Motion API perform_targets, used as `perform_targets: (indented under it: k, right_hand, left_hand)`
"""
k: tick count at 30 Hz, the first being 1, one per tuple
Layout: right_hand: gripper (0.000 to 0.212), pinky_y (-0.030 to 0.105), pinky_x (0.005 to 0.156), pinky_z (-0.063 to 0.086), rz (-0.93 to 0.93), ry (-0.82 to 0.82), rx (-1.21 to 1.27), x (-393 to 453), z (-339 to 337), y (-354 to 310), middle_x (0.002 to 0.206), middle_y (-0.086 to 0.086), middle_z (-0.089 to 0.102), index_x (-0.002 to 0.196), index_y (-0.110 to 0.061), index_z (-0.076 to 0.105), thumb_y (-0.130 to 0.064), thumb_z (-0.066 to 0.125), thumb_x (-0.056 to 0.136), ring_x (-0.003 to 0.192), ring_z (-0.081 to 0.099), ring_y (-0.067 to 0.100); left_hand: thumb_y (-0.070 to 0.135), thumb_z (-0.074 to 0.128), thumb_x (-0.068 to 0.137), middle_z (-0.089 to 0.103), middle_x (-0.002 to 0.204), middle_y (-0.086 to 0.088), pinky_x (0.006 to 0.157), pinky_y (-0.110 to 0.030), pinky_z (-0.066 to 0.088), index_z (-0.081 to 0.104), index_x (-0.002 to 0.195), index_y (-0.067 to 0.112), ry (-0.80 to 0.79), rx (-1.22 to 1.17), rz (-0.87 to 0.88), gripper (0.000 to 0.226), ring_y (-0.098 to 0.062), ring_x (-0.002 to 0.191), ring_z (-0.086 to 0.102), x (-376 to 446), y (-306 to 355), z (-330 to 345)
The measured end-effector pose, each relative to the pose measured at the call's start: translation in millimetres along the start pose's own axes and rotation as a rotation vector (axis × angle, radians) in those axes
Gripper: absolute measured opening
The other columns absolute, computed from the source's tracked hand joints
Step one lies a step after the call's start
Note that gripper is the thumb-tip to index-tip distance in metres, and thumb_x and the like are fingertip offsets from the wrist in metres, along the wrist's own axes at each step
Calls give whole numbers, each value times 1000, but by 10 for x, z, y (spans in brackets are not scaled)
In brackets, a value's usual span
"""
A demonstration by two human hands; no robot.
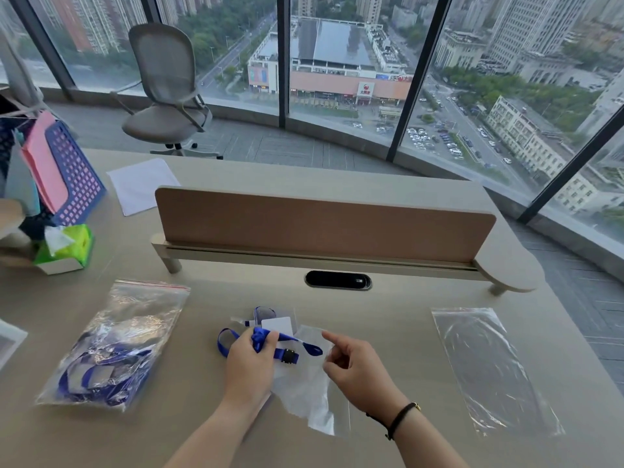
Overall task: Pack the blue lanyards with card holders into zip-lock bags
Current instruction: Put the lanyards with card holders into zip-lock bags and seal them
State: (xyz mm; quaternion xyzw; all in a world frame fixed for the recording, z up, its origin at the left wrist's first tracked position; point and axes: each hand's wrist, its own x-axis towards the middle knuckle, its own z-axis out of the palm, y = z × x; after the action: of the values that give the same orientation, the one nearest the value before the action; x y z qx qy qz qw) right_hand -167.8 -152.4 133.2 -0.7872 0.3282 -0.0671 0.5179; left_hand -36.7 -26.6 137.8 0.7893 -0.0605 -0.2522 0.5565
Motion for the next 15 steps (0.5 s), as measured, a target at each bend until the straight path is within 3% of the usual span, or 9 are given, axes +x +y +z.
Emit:
perform_targets:
  k: [5, 9, 12, 15]
  right_hand:
    - [55, 14, 79, 52, -12, -4, 24, 9, -32, -15, 73, -8, 60, 140, -17, 53, -5, 58, 87, 65, 56, 0]
    - [59, 15, 76, 50, -22, -1, 41, 43, -36, -30, 71, -9, 61, 142, -17, 50, -4, 59, 85, 63, 55, -2]
    - [62, 16, 77, 50, -23, -3, 45, 70, -18, -48, 71, -7, 61, 144, -17, 47, -3, 59, 85, 64, 56, 0]
    - [65, 17, 79, 52, -19, 6, 31, 89, -15, -51, 71, -3, 62, 146, -17, 45, -2, 57, 84, 67, 56, 2]
  left_hand:
    - [22, 58, 99, 57, 62, -2, 55, -25, 39, 56, 73, 7, 20, 101, 132, 30, -13, 55, 49, -66, 24, 4]
    - [15, 62, 96, 67, 61, -3, 54, -11, 44, 62, 78, 17, -111, 231, 326, 19, -8, 58, 65, -123, -13, 27]
    - [15, 63, 96, 64, 72, 10, 62, -14, 48, 65, 85, 29, -193, 391, 485, 18, -13, 67, 64, -101, -147, 56]
    - [15, 61, 95, 62, 83, 19, 69, -32, 56, 65, 94, 29, -234, 468, 543, 15, -9, 75, 62, -63, -273, 52]
